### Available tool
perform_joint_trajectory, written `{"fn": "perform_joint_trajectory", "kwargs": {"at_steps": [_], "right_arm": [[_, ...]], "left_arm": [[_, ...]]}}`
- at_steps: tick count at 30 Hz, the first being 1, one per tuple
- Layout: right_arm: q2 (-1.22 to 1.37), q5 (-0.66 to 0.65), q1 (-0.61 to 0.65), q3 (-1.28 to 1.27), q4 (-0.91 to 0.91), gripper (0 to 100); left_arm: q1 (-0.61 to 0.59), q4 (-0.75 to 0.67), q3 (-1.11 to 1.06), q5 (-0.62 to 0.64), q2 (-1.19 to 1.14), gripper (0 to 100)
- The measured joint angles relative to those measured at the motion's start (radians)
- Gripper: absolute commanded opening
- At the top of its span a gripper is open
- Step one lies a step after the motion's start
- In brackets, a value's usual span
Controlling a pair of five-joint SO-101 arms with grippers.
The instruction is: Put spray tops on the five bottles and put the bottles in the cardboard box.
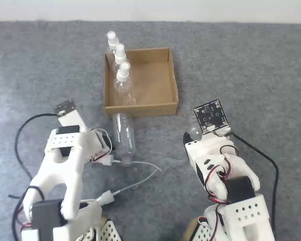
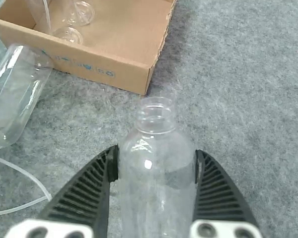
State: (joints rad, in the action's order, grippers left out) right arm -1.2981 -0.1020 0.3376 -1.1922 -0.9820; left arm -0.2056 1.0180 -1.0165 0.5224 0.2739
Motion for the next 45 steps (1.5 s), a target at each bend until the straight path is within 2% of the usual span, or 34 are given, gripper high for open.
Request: {"fn": "perform_joint_trajectory", "kwargs": {"at_steps": [5, 10, 14, 20, 33, 36, 42, 45], "right_arm": [[0.0, 0.0, 0.0, 0.0, 0.0, 10.1], [0.0, 0.0, 0.0, 0.0, 0.0, 10.1], [0.0, 0.0, 0.0, 0.0, 0.0, 10.1], [0.0, 0.0, 0.0, 0.0, 0.0, 10.1], [0.0, 0.0, 0.0, 0.0, 0.0, 10.1], [0.0, 0.0, 0.0, 0.0, 0.0, 10.1], [0.0, 0.0, 0.0, 0.0, 0.0, 10.1], [0.0, 0.0, 0.0, 0.0, 0.0, 10.1]], "left_arm": [[0.0, -0.003, -0.005, 0.06, 0.0, 25], [0.0, -0.003, -0.005, 0.084, 0.0, 13], [0.003, -0.041, -0.018, 0.084, 0.0, 8], [0.009, -0.095, -0.032, 0.086, 0.002, 7], [0.005, -0.068, 0.018, 0.086, 0.0, 7], [0.005, 0.015, 0.081, 0.086, 0.0, 13], [0.005, 0.178, 0.173, 0.086, 0.0, 39], [0.005, 0.233, 0.186, 0.086, 0.0, 42]]}}
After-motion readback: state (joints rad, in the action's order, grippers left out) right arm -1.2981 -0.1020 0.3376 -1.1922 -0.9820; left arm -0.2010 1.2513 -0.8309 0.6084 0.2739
